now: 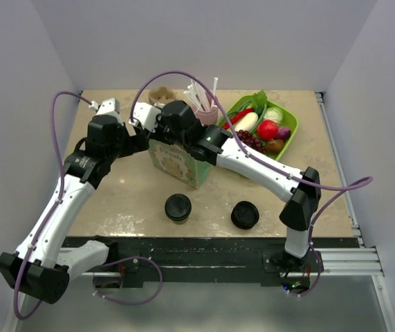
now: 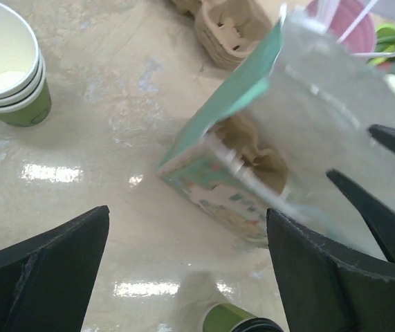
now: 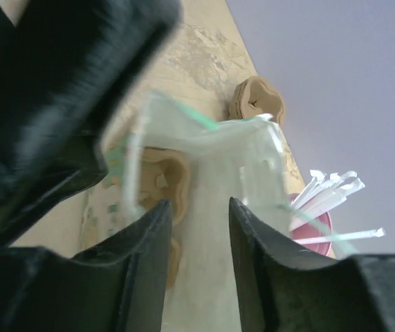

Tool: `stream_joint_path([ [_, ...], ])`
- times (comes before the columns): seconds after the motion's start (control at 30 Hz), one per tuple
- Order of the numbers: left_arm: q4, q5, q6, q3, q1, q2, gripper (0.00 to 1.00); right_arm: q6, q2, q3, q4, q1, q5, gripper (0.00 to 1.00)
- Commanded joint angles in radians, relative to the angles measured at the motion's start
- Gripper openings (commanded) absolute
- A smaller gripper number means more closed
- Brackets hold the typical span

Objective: Pack the takeout coffee

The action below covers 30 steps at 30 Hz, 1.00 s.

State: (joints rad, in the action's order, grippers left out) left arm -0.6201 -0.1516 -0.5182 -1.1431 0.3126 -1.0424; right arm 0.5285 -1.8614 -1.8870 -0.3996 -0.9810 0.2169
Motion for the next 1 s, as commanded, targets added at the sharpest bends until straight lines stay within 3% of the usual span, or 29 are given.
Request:
stream_joint_path([
  [0.0, 0.039, -0.074, 0.020, -0.026, 0.002, -0.044, 1.00, -0.038, 0.022, -0.057, 0.065, 0.001, 0.045, 0.49],
  [0.03, 0.045, -0.081, 0.023, -0.046, 0.000, -0.054, 1.00, -0.077, 0.028, -0.058, 0.080, 0.002, 0.076, 0.62],
  [0.07, 0.049, -0.083, 0.029, -0.058, 0.002, -0.076, 1.00, -0.100, 0.036, -0.061, 0.094, 0.005, 0.111, 0.67],
  [0.17, 0.057, -0.072, 0.056, -0.125, 0.002, -0.116, 1.00, -0.214, 0.076, -0.080, 0.133, 0.007, 0.301, 0.79],
  [0.3, 0.077, -0.086, 0.089, -0.190, 0.000, -0.122, 1.00, -0.379, 0.191, 0.021, 0.163, 0.008, 0.487, 0.90],
  [0.47, 0.151, 0.029, 0.193, -0.240, 0.000, -0.184, 1.00, -0.821, 0.344, 0.159, -0.022, 0.008, 0.674, 0.94],
  [0.53, 0.164, 0.097, 0.294, -0.277, 0.000, -0.231, 1.00, -0.951, 0.386, 0.268, -0.036, 0.007, 0.661, 0.96],
  [0.63, 0.155, 0.147, 0.389, -0.323, 0.002, -0.327, 1.00, -1.019, 0.415, 0.361, 0.016, 0.008, 0.564, 0.98],
  [0.83, 0.091, 0.014, 0.408, -0.394, 0.002, -0.545, 0.98, -1.144, 0.306, 0.330, -0.065, 0.008, 0.613, 0.98],
  [0.93, 0.066, -0.017, 0.397, -0.429, 0.000, -0.616, 0.86, -1.147, 0.245, 0.329, -0.045, 0.008, 0.608, 0.97],
  [0.97, 0.063, -0.020, 0.383, -0.434, 0.002, -0.625, 0.72, -1.163, 0.226, 0.315, -0.070, 0.008, 0.619, 0.94],
])
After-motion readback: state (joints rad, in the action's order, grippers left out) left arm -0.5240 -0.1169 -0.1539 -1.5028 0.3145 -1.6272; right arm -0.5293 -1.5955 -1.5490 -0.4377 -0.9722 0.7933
